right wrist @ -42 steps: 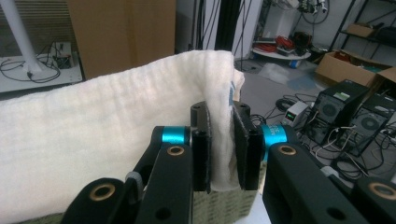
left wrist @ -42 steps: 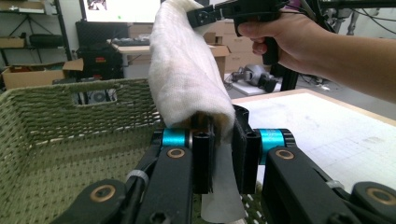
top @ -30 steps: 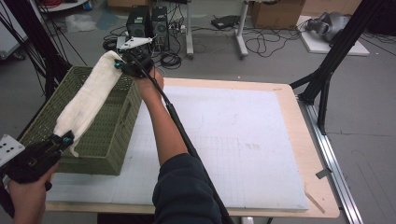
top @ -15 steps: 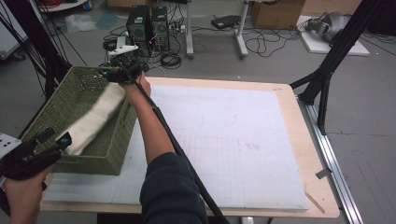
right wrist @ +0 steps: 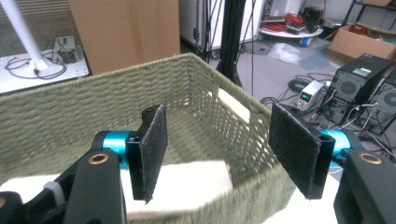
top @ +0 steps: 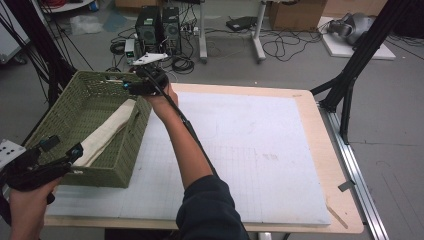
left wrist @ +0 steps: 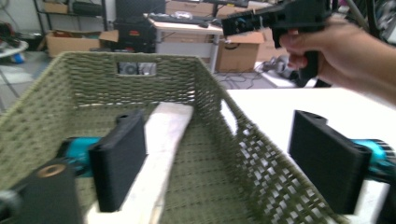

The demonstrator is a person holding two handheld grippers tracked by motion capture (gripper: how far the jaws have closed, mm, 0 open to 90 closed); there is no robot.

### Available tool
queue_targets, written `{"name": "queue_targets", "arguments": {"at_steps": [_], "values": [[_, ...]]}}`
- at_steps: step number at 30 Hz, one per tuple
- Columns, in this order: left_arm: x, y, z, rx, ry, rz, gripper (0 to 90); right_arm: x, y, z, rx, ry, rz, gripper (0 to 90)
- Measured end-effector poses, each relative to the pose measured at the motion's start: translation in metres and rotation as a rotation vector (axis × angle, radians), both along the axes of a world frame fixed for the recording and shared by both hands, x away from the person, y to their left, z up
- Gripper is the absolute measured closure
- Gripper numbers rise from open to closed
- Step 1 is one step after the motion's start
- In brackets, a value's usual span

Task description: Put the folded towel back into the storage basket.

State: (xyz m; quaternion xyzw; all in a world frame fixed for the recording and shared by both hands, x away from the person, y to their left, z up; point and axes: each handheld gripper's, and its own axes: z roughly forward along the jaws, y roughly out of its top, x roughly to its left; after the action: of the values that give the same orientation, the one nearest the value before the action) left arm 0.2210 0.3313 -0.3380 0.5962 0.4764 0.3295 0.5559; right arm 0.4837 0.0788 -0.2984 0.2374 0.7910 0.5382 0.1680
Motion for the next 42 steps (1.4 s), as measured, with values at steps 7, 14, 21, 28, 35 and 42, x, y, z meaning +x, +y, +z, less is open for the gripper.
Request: {"name": "queue_targets", "arguments": {"at_steps": [7, 14, 21, 28, 35, 42], "values": [[0.005, -0.013, 0.002, -0.021, -0.006, -0.097, 16.5, -0.017, -0.038, -0.006, 0.01, 0.001, -0.024, 22.2], [0.009, -0.026, 0.001, 0.013, -0.029, -0.145, 16.3, -0.033, -0.075, -0.009, -0.009, -0.012, -0.041, 19.0], [0.013, -0.035, 0.0, 0.013, -0.032, -0.184, 16.3, -0.046, -0.108, -0.009, 0.0, -0.019, -0.052, 17.2], [0.017, -0.045, 0.0, 0.004, -0.026, -0.218, 16.7, -0.063, -0.142, -0.008, -0.016, -0.044, -0.067, 16.9], [0.021, -0.057, 0.0, 0.008, -0.023, -0.263, 16.9, -0.085, -0.185, -0.014, -0.038, -0.052, -0.11, 16.3], [0.028, -0.074, 0.0, 0.015, -0.024, -0.308, 16.8, -0.111, -0.226, -0.02, -0.056, -0.069, -0.156, 16.4]]}}
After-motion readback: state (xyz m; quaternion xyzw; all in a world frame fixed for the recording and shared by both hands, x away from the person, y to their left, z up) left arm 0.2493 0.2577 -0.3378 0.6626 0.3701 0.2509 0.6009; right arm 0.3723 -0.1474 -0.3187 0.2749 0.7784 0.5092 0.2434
